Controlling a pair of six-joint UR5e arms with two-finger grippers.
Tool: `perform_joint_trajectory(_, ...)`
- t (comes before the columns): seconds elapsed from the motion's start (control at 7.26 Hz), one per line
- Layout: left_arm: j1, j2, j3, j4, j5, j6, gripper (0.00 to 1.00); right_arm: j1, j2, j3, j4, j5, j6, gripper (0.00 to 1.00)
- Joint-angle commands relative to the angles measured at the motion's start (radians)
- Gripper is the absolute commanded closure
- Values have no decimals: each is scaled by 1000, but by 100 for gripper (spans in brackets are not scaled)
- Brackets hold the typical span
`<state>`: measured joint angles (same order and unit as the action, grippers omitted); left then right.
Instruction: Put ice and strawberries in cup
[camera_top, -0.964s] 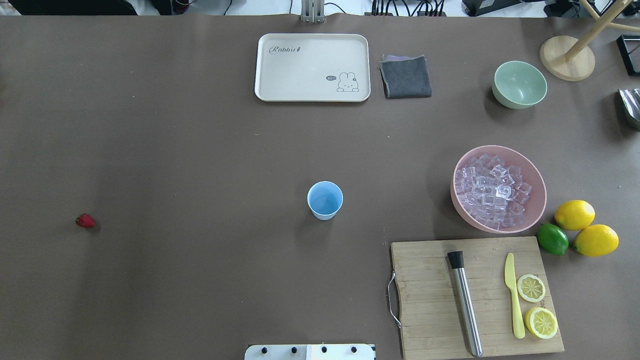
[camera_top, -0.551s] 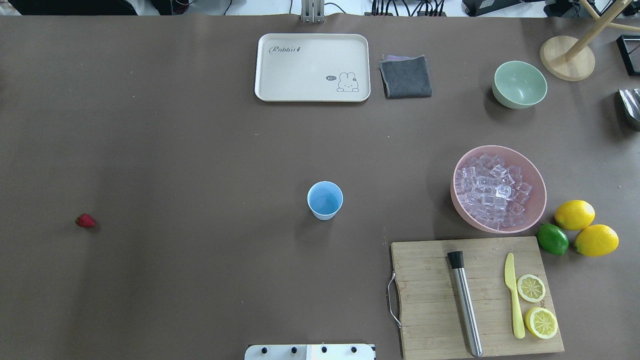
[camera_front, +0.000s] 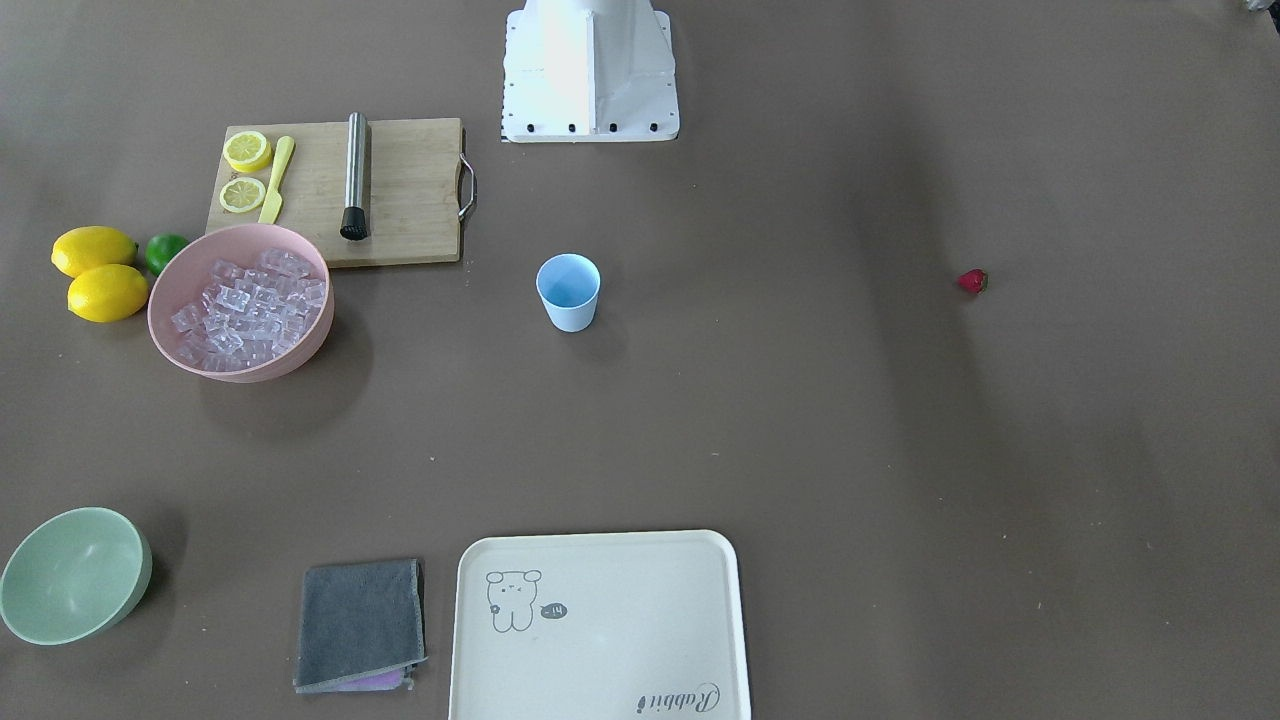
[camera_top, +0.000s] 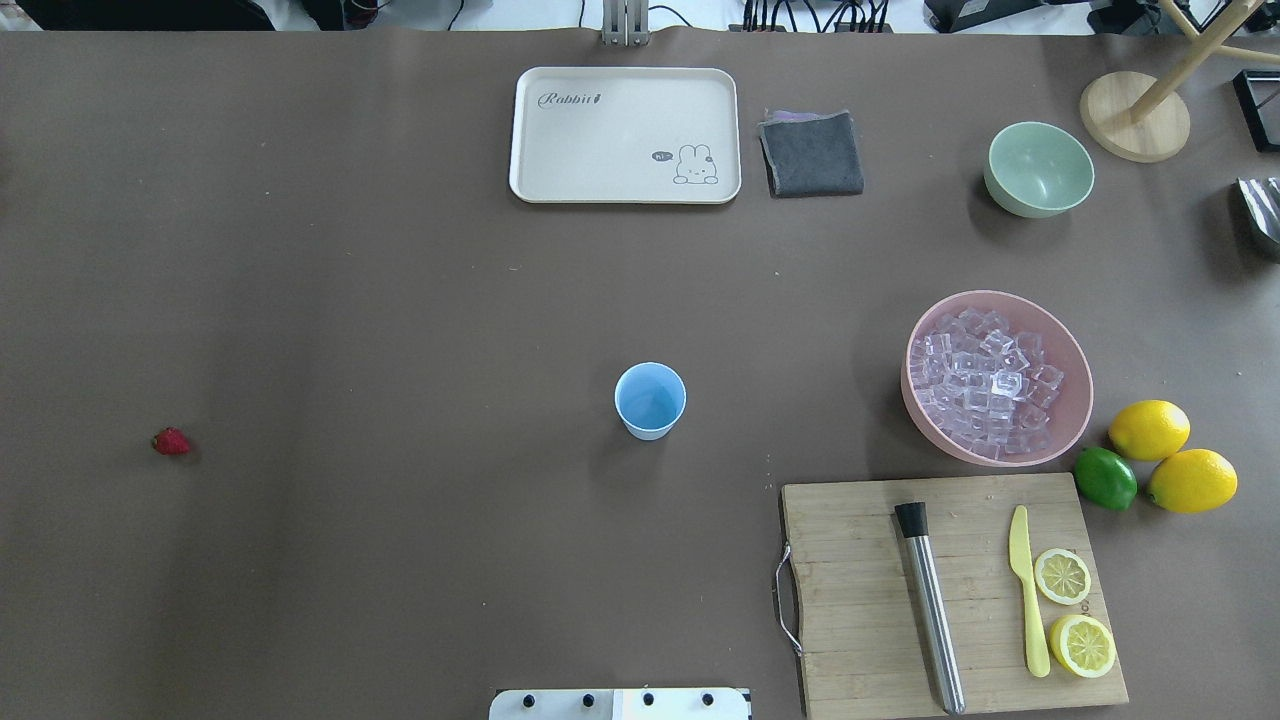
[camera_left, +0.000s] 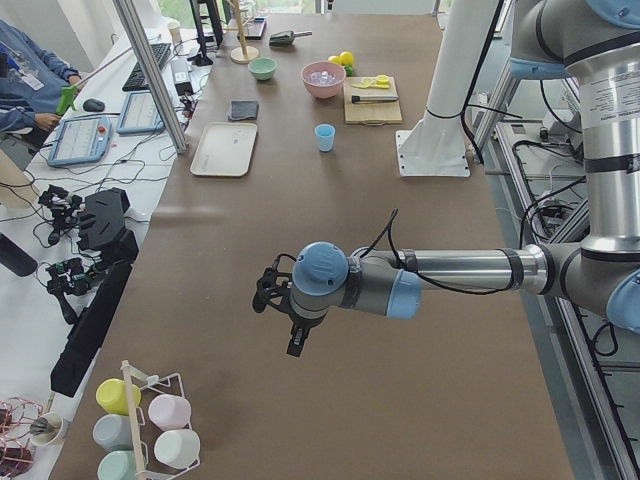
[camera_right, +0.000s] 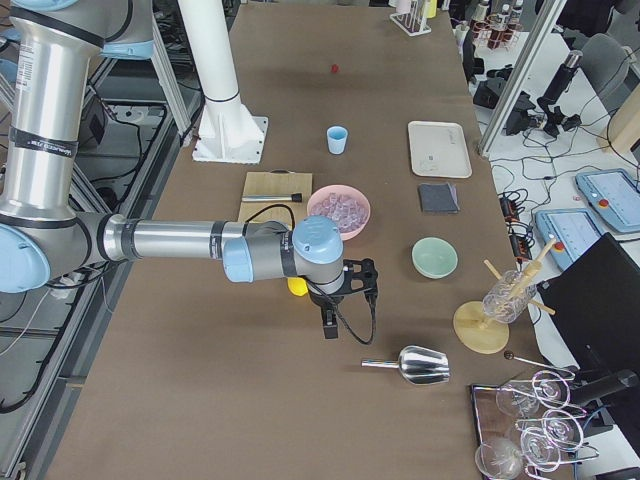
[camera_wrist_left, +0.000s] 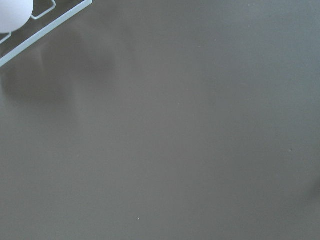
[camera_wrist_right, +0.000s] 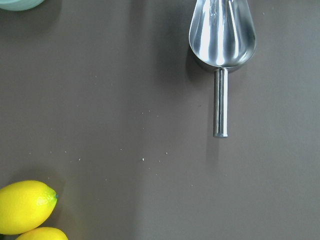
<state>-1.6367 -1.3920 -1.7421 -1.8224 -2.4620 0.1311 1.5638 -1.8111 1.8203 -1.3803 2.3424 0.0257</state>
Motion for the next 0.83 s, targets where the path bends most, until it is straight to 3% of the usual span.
perform_joint_trajectory(0.0,1,-15,19,-72,-40,5,2,5,-24,-30,98,9,0,0)
perform_joint_trajectory(0.28,3,-33,19,-185,-113,-37,2,5,-7,-21,136,11,64,0)
perform_joint_trajectory(0.41,64,-97,24,-183,-114,-86,2,1,13,8,136,37,179,0)
perform_joint_trajectory(0.69,165,-101,33,-208,-103,-270,2,-106,56,77,135,63,444,0)
